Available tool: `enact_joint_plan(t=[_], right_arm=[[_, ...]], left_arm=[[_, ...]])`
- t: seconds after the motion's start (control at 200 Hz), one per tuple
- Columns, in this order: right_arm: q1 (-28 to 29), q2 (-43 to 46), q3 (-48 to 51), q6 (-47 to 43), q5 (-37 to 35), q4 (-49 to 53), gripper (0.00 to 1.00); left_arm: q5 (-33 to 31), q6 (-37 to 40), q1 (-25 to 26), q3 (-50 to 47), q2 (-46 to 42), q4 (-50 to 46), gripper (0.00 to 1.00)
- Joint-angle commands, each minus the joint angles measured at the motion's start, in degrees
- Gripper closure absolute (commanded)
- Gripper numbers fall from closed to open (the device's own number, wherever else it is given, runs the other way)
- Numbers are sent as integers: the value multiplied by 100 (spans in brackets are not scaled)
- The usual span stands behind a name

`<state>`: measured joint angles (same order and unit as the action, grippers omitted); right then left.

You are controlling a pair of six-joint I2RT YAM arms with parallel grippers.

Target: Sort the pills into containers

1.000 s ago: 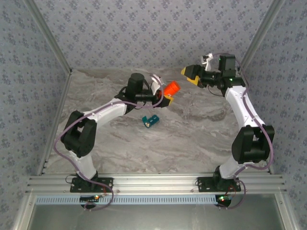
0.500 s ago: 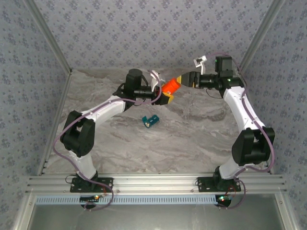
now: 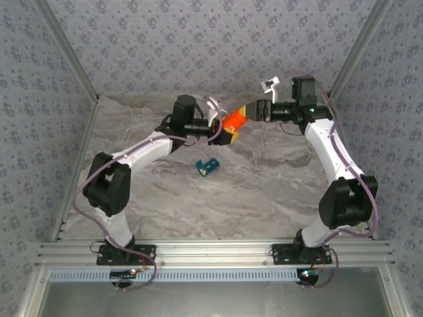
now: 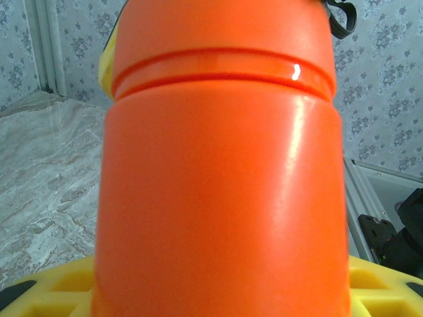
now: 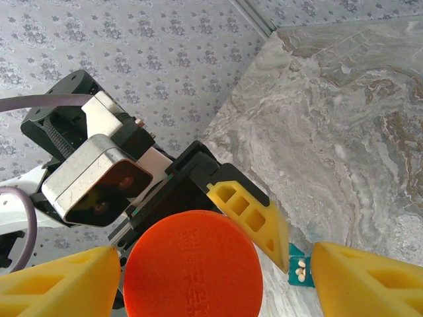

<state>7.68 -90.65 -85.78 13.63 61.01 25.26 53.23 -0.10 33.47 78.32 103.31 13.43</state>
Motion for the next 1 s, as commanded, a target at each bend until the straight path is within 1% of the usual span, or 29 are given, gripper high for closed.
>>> enact_joint_plan(t=[0.0,0.225,0.285,0.345,0.515,0.65,0.735,0.815,0.89,0.994], right_arm=[[34,85,-194,-45,218,44,24],[48,63,-167,-19,279,40,25],[72,59,-163,-18,289,36,27],[85,64,-143,-18,282,38,31],[108,40,-106,22,279,-5,47],[152,36,-12,340,136,-149,51],[214,-17,57,731,-84,-183,58],[320,-41,179,1032,-230,-209,61],[461,15,368,1465,-527,-461,62],[670,79,516,1966,-1077,-535,62]], left_arm=[[202,-16,-3,272,55,50,100],[195,-33,1,289,58,54,100],[195,-32,1,296,62,53,100],[187,-34,1,306,58,51,100],[171,-29,-3,316,58,39,100],[73,-33,0,299,45,54,100],[-152,7,27,229,1,132,100],[-486,215,87,144,-68,102,100],[-878,423,187,0,-158,188,100],[-1708,858,436,-248,-298,323,100]])
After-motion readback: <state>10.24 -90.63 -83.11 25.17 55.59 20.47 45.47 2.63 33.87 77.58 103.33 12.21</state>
